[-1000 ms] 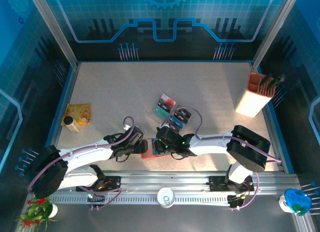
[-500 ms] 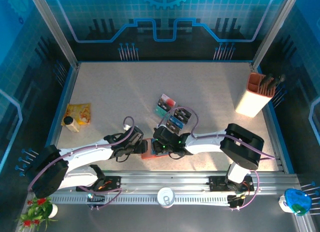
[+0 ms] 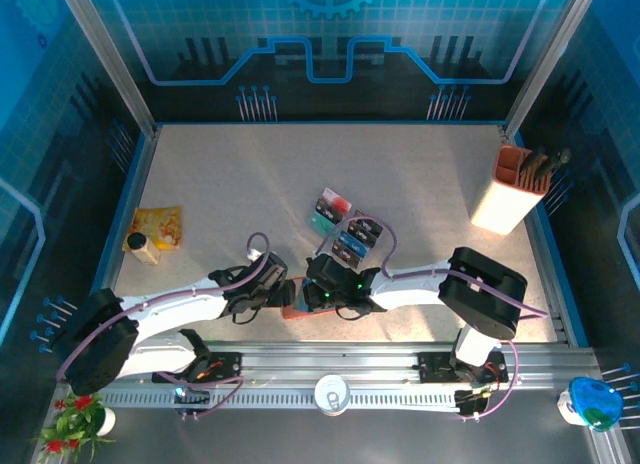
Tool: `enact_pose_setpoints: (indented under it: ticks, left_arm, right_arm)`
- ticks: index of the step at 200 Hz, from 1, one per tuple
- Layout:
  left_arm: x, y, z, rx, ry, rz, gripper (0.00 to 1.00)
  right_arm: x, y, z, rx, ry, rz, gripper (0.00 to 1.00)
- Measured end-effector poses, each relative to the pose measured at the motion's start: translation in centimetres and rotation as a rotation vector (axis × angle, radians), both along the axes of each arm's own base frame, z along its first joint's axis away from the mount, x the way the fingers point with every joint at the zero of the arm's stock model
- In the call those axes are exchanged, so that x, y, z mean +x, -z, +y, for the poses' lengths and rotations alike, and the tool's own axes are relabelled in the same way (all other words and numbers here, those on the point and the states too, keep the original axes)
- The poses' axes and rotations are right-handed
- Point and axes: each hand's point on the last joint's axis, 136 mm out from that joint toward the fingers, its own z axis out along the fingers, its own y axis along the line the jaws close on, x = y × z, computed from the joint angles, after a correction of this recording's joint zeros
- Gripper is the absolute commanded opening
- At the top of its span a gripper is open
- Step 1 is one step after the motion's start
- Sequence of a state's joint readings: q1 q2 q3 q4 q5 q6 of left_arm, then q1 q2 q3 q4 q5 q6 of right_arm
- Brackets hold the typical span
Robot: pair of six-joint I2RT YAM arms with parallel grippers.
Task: Put the credit cards into the card holder
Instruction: Insert the credit card into the card slot.
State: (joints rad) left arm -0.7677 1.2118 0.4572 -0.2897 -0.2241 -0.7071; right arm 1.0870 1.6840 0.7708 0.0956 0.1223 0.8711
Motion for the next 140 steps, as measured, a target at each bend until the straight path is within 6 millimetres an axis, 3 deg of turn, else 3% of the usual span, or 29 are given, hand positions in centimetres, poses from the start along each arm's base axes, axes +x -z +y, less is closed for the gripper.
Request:
enact_pose_setpoints:
  ticks: [50,73,102,140]
  left_arm:
    - [0.1,0.1,0.0,0.009,-0.001,0.003,0.76]
    - [0.1,0.1,0.0,0.010,0.000,0.004,0.77]
    - [0.2,0.2,0.0,0.019,-0.002,0.008,0.76]
    - [0.2,0.3,0.0,0.031,-0.001,0.019,0.76]
  right_arm:
    - [-0.5,-0.5,-1.9,0.010,0.010,-0.003,0.14]
    - [-0.3,-2.0,-2.7,0.039,0.027,-0.023,0.25]
    - [0.3,-3.9,-2.8,0.086,0.052,-0.049,0.31]
    - [-0.4,-2.2,-4.4,0.072,0.103,-0.008,0.36]
